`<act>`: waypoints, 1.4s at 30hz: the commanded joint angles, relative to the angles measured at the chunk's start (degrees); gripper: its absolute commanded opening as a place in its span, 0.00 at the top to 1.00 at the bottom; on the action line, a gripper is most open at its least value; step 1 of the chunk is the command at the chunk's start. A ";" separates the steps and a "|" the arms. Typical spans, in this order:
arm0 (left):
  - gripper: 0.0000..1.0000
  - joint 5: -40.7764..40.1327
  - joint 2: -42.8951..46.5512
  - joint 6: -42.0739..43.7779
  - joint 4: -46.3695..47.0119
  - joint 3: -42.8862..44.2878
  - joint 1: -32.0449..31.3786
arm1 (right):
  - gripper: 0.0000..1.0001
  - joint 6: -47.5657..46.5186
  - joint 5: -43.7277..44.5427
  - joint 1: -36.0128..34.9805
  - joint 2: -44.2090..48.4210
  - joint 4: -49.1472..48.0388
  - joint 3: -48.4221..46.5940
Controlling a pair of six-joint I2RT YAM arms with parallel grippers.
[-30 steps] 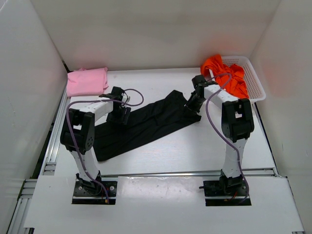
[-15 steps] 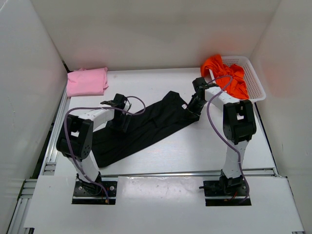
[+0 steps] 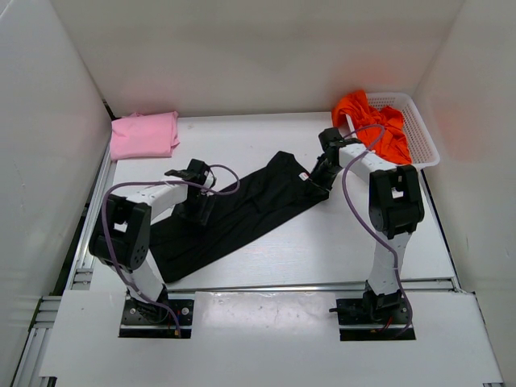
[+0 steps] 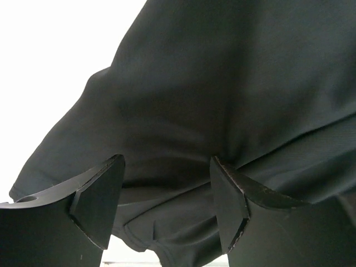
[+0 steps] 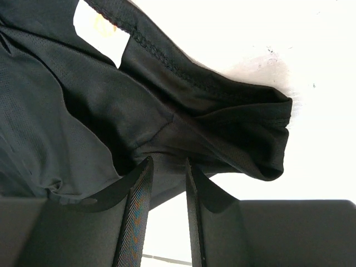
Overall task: Fold and stack the t-shirts
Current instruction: Rotate the tshirt 90 degrees
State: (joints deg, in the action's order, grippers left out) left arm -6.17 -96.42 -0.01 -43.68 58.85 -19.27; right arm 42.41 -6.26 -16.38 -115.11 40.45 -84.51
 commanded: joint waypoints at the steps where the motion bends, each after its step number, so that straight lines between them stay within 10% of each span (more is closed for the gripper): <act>1: 0.27 -5.68 -0.34 0.01 -0.89 -1.98 -0.33 | 0.66 -0.67 -0.68 0.74 0.24 -0.28 0.40; 26: 0.23 -14.48 2.03 0.01 -21.88 3.90 1.33 | 0.65 -0.14 -1.21 0.74 -2.14 0.25 -0.22; 33: 0.34 -7.61 6.25 0.01 -19.08 13.66 9.32 | 0.63 -1.19 -1.21 0.74 -1.08 -0.28 0.31; 42: 0.36 -18.16 3.52 0.01 -10.03 0.92 10.74 | 0.63 -1.72 -1.21 1.26 -0.55 -0.28 0.84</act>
State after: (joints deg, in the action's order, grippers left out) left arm -20.86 -93.25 0.03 -56.75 61.93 -8.27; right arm 41.56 -7.53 -15.73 -117.80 40.16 -84.49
